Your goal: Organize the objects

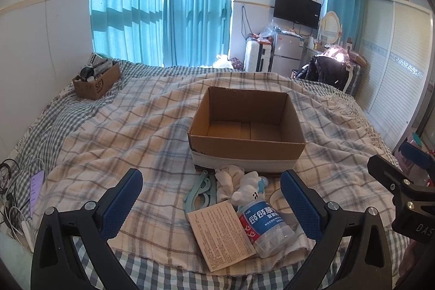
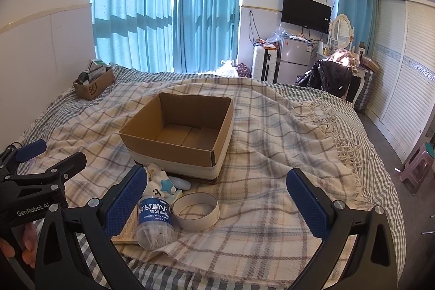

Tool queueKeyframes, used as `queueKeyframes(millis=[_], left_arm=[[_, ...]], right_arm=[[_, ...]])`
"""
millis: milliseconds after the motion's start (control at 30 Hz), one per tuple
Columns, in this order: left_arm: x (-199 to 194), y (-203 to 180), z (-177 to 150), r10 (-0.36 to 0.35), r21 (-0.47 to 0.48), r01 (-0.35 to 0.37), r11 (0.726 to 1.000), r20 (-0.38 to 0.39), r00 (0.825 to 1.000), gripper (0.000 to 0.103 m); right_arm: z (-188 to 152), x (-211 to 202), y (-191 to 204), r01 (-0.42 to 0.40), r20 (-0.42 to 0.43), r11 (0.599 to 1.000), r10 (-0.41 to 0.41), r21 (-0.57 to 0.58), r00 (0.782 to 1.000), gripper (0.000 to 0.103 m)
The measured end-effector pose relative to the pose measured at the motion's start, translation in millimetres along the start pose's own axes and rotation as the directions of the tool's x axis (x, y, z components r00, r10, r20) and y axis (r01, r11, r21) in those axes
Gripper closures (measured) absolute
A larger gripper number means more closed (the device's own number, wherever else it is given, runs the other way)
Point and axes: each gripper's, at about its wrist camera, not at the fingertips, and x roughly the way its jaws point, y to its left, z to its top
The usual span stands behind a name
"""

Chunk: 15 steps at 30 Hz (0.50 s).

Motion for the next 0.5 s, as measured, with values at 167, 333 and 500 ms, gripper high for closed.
queueKeyframes(millis=[167,333,500], left_arm=[[1.2,0.4,-2.1,-0.001,-0.004,0.001,1.000,-0.004,1.000,0.000],[2.0,1.2,-2.6,-0.002,-0.003,0.002,1.000,-0.005,1.000,0.000],[2.5,2.5,-3.4,-0.003,-0.005,0.003,1.000,-0.004,1.000,0.000]], right_arm=[[-0.3,-0.3,1.1,0.002,-0.002,1.000,-0.002,0.002,1.000,0.000],[-0.4,-0.7,0.9,0.000,0.000,1.000,0.000,0.000,1.000,0.000],[-1.8,-1.7,2.0,-0.001,0.003,1.000,0.001,-0.004,1.000,0.000]])
